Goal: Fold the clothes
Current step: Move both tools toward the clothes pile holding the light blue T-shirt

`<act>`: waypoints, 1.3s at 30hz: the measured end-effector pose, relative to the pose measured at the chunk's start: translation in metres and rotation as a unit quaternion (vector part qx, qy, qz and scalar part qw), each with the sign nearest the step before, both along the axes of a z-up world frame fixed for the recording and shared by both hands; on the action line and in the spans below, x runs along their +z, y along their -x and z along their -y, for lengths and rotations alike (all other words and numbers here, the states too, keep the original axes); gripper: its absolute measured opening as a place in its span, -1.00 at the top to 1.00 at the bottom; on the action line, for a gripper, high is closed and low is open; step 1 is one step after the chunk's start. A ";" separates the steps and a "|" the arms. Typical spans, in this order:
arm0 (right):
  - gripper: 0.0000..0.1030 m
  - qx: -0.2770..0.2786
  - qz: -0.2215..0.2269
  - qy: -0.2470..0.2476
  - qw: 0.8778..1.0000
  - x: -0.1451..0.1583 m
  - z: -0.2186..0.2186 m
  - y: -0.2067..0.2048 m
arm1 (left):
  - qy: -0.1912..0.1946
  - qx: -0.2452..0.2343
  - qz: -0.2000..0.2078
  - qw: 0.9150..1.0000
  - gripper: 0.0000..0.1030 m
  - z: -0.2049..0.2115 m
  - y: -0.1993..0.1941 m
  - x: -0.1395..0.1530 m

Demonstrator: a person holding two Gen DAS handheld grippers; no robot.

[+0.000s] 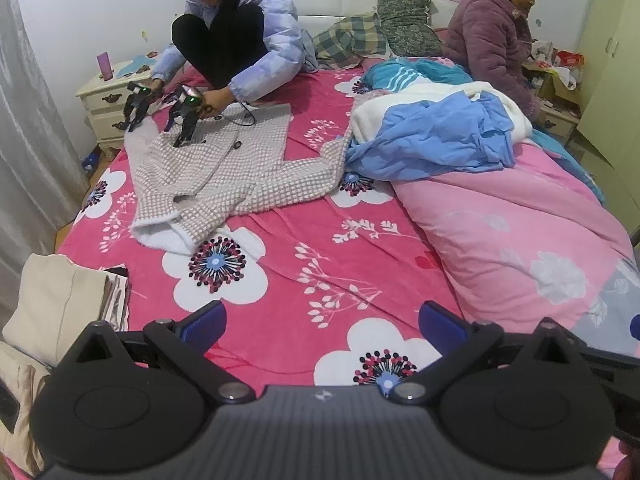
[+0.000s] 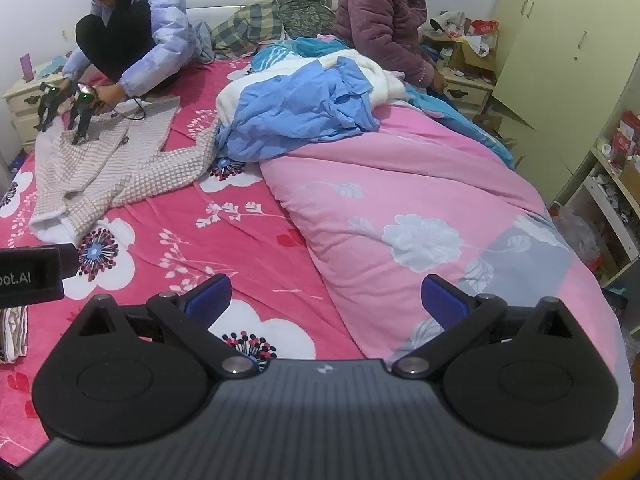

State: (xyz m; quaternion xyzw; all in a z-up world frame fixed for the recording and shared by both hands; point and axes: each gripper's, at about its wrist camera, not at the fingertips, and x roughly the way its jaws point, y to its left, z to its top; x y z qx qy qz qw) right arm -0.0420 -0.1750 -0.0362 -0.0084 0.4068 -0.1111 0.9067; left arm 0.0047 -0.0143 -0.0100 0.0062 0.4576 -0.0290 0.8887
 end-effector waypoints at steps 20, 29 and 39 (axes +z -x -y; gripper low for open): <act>-0.97 -0.008 -0.021 0.005 1.000 -0.004 -0.006 -0.027 | -0.002 0.004 -0.023 1.000 -0.99 0.009 -0.028 -0.020; -0.97 -0.008 -0.039 0.006 0.999 -0.018 -0.006 -0.054 | 0.000 -0.008 -0.043 0.999 -0.99 0.018 -0.059 -0.041; -0.97 0.007 0.025 -0.007 1.000 -0.035 0.022 -0.100 | 0.006 -0.023 -0.026 0.999 -0.99 0.032 -0.121 -0.078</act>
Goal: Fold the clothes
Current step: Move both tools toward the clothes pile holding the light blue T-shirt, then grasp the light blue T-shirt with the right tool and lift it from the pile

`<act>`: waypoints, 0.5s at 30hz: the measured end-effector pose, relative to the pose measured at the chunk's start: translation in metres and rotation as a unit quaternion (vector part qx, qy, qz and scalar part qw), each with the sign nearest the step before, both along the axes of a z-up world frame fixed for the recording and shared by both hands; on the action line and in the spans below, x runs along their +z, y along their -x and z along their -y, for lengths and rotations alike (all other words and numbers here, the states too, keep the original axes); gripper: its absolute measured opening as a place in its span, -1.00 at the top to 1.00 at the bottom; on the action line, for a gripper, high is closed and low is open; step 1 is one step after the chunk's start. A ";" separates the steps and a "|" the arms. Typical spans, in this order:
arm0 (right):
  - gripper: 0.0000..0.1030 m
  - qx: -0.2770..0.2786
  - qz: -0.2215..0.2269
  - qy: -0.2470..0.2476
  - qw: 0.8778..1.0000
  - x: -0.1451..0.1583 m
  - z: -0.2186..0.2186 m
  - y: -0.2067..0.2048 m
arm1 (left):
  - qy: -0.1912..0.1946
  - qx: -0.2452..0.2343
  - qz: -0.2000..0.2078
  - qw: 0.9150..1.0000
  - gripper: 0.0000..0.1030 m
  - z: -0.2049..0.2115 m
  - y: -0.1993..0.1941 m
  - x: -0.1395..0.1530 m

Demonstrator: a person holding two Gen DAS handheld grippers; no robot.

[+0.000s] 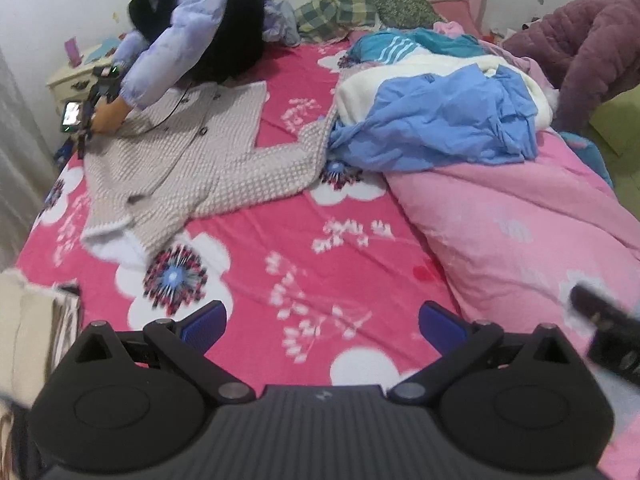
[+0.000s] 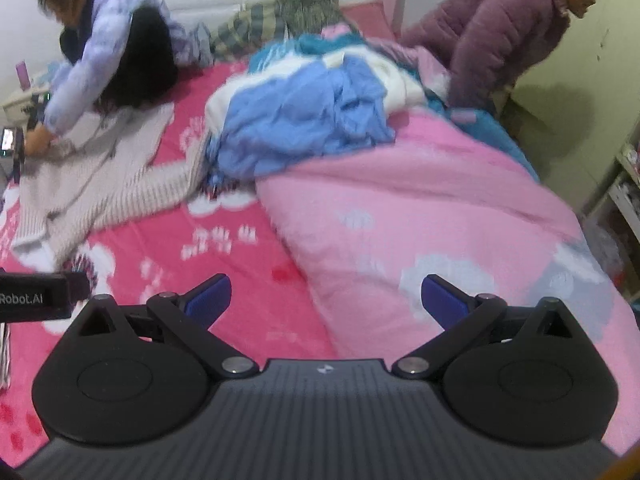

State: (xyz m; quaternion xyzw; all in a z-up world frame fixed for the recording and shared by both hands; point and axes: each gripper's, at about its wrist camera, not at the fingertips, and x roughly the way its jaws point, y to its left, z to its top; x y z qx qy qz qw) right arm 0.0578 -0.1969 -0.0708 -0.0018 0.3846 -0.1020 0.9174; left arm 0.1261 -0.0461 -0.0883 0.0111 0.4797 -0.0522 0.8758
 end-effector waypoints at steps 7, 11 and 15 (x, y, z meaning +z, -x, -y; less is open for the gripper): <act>-0.95 0.066 0.111 0.014 0.992 -0.009 0.049 -0.114 | -0.011 -0.008 0.037 0.999 -0.91 0.004 -0.039 -0.018; -0.85 0.109 0.141 0.032 0.983 -0.022 0.062 -0.216 | -0.020 -0.007 0.037 0.999 -0.75 0.001 -0.046 -0.022; -0.61 0.120 0.127 0.054 0.983 -0.040 0.066 -0.307 | -0.031 -0.001 0.043 0.999 -0.66 -0.013 -0.048 -0.027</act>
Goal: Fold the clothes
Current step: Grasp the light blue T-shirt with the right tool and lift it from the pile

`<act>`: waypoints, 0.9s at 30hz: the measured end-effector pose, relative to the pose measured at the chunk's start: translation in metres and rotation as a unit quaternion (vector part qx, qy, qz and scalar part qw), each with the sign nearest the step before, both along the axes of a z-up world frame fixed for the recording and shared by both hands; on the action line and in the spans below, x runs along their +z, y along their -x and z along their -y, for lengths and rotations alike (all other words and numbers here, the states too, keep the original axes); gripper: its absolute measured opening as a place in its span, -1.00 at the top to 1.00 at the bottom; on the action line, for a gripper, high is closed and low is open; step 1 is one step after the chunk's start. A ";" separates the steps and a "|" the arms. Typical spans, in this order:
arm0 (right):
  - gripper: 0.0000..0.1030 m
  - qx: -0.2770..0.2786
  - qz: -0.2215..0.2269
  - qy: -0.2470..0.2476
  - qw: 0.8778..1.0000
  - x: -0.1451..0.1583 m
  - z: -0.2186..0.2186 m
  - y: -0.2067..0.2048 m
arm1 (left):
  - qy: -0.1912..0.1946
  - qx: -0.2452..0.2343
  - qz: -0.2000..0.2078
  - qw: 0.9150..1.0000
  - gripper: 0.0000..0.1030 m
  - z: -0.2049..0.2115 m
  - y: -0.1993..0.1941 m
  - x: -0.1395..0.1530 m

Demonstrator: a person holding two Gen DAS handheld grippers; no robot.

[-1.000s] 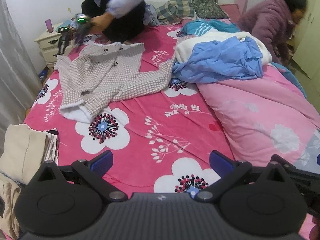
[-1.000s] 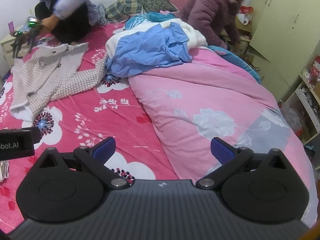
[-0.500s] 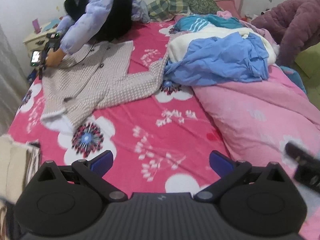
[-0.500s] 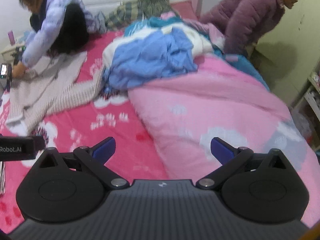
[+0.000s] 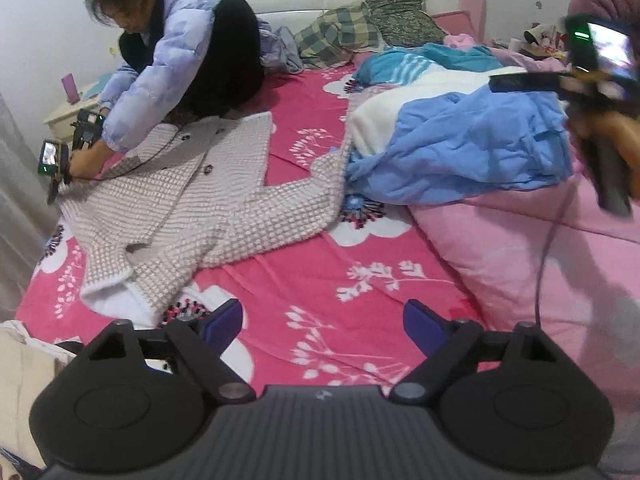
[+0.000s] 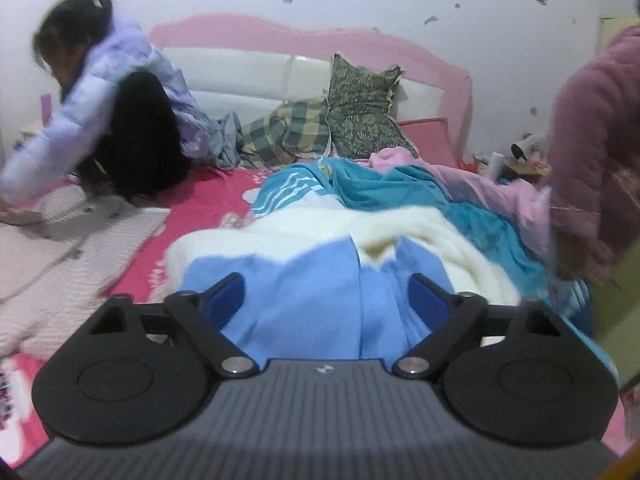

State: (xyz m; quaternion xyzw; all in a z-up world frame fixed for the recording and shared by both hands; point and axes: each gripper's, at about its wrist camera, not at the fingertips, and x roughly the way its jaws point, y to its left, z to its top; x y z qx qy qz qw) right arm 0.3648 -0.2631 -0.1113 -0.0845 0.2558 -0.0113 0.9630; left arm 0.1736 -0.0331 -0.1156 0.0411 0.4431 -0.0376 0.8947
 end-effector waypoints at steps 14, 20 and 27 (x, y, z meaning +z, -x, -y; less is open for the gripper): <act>0.94 0.120 -0.044 -0.130 0.983 0.002 -0.002 0.120 | 0.184 0.039 -0.104 0.977 -0.28 -0.051 -0.033 -0.034; 1.00 0.172 -0.072 -0.207 0.960 -0.008 -0.012 0.209 | 0.347 0.011 -0.178 0.921 -0.60 -0.040 -0.070 -0.062; 0.94 0.155 -0.117 -0.227 0.954 -0.029 -0.014 0.267 | 0.308 0.016 -0.220 0.925 -0.62 0.000 -0.088 -0.120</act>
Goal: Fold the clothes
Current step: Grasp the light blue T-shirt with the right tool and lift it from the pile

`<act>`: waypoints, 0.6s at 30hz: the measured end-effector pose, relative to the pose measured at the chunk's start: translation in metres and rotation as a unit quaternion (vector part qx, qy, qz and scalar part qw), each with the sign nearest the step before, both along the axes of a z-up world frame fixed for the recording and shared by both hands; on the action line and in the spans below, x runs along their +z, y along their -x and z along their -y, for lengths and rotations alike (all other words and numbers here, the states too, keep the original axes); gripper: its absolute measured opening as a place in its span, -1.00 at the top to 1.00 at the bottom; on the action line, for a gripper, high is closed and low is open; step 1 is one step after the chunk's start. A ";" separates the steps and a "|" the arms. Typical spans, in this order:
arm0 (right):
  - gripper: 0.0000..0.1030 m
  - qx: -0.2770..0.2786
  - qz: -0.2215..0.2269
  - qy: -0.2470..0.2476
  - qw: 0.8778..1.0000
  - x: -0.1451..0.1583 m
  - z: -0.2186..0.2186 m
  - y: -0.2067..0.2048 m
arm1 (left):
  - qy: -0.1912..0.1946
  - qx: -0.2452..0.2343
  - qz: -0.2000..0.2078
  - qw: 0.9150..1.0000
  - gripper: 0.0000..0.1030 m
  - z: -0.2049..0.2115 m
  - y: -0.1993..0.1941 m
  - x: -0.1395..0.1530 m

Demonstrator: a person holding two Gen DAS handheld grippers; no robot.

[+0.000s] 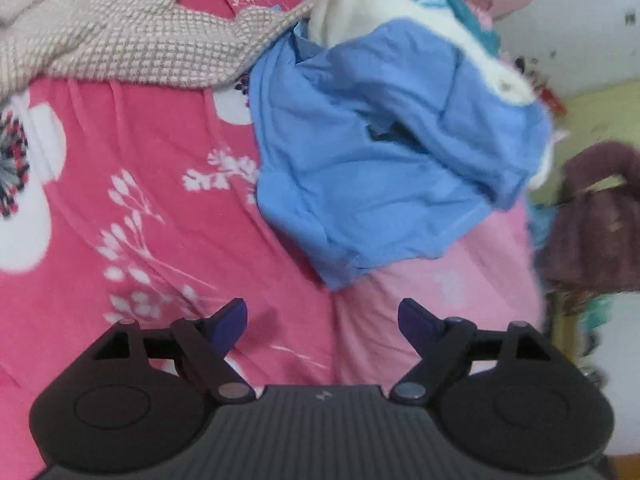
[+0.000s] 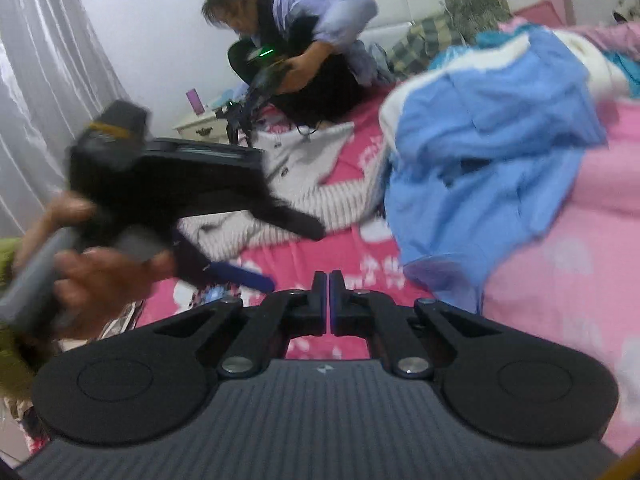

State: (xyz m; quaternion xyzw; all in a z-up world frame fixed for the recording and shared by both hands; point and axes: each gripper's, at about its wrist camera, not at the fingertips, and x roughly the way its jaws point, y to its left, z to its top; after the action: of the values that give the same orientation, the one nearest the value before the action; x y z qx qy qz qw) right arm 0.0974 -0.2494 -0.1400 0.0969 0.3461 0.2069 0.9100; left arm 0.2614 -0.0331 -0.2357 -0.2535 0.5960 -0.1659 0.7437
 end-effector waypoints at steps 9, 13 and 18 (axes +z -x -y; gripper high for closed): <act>-0.39 -0.188 -0.012 0.000 0.982 -0.004 0.092 -0.050 | -0.060 -0.022 0.022 0.998 -0.78 0.062 -0.039 -0.059; -0.58 -0.221 -0.036 -0.072 0.972 -0.018 0.133 -0.096 | -0.082 -0.061 0.097 0.990 -0.68 0.087 -0.028 -0.054; -0.56 -0.235 -0.048 -0.148 0.960 -0.039 0.156 -0.136 | -0.138 -0.162 0.270 0.939 -0.68 0.134 -0.009 -0.019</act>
State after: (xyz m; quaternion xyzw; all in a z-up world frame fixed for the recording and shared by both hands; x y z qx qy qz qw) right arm 0.2337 -0.4052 -0.1793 0.3186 0.3222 0.0313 0.8909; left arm 0.2701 -0.1672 -0.2546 0.0057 0.4225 -0.2628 0.8674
